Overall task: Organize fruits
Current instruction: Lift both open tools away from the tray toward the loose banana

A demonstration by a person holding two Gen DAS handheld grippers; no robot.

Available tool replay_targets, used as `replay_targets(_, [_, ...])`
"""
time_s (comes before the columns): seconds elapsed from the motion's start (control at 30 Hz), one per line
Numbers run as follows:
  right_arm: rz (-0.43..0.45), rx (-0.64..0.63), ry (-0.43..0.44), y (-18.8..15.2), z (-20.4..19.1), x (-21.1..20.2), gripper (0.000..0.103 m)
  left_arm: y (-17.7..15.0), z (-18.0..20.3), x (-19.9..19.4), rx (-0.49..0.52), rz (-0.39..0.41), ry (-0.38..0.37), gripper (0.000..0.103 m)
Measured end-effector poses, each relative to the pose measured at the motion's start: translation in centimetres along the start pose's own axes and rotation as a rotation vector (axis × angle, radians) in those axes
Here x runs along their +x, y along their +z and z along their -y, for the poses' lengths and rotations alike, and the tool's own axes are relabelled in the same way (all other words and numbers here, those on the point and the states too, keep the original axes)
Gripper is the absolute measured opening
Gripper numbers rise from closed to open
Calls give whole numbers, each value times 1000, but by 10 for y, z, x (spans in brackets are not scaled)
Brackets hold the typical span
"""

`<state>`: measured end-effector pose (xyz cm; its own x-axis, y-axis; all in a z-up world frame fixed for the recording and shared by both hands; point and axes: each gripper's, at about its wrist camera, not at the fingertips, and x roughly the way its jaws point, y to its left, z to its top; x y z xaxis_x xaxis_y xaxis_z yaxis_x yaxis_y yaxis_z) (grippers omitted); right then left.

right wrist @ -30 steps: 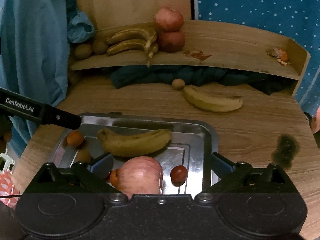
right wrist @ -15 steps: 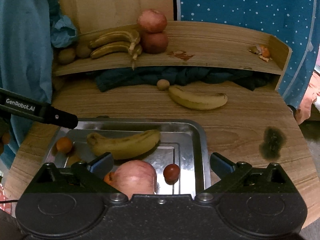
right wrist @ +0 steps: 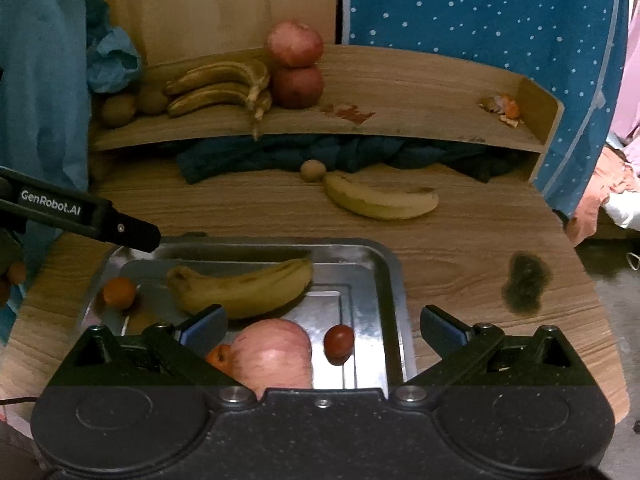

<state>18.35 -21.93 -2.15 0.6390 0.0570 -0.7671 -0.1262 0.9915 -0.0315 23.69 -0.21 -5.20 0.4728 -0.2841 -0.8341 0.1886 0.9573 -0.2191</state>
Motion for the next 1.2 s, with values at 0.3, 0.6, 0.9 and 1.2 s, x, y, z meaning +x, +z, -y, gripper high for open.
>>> replay_targets(0.3, [-11, 4, -21, 2, 14, 8, 102, 11, 9, 10, -15, 21, 6, 103])
replay_targets(0.6, [-39, -9, -6, 11, 40, 32, 102, 26, 23, 30, -51, 14, 52, 103])
replay_targets(0.9, [-48, -76, 23, 29, 70, 65, 102, 54, 42, 58, -91, 26, 83, 103])
replay_targets(1.2, [-36, -239, 63, 47, 83, 101, 102, 80, 53, 92, -143, 29, 120, 103])
